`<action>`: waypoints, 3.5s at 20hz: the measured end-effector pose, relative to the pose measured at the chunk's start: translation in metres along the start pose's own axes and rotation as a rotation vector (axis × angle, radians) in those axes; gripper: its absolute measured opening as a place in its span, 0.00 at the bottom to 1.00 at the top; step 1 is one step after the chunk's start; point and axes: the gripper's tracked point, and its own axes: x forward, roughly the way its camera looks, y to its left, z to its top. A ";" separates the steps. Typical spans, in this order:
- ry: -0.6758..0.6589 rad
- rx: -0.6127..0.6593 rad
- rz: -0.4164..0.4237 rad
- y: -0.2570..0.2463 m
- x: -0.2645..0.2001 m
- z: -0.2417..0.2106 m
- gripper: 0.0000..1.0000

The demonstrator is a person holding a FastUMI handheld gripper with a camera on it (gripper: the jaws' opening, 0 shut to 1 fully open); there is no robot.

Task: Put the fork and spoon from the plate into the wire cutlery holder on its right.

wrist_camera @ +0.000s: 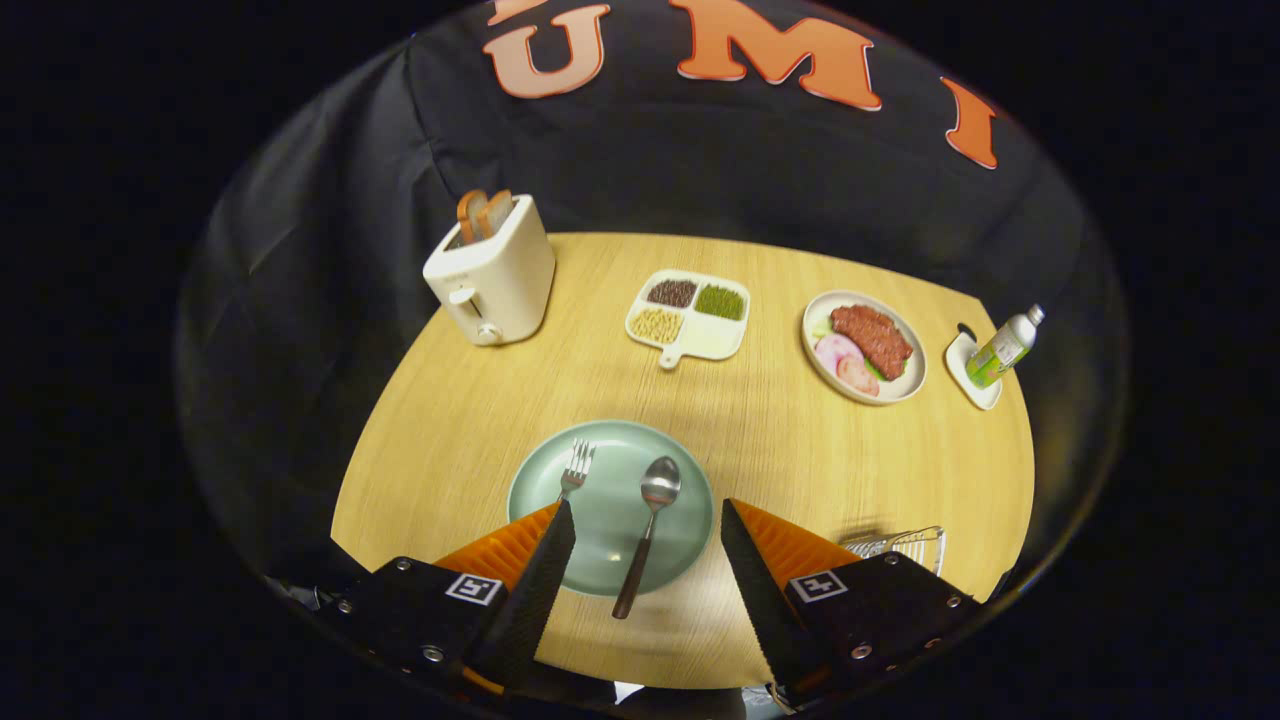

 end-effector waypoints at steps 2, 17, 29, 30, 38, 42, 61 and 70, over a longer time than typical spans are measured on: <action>0.091 0.003 0.010 0.004 0.016 -0.016 0.86; 0.423 0.069 -0.047 -0.003 0.103 -0.084 0.55; 0.383 0.127 -0.048 -0.009 0.108 -0.080 0.05; 0.361 0.127 -0.041 -0.010 0.102 -0.076 0.05; 0.211 0.145 -0.015 -0.047 0.015 -0.053 0.05; 0.157 0.157 -0.084 -0.098 -0.031 -0.057 0.05; 0.379 0.084 -0.192 -0.232 -0.055 -0.153 0.06; 0.293 0.140 -0.165 -0.242 -0.064 -0.117 0.14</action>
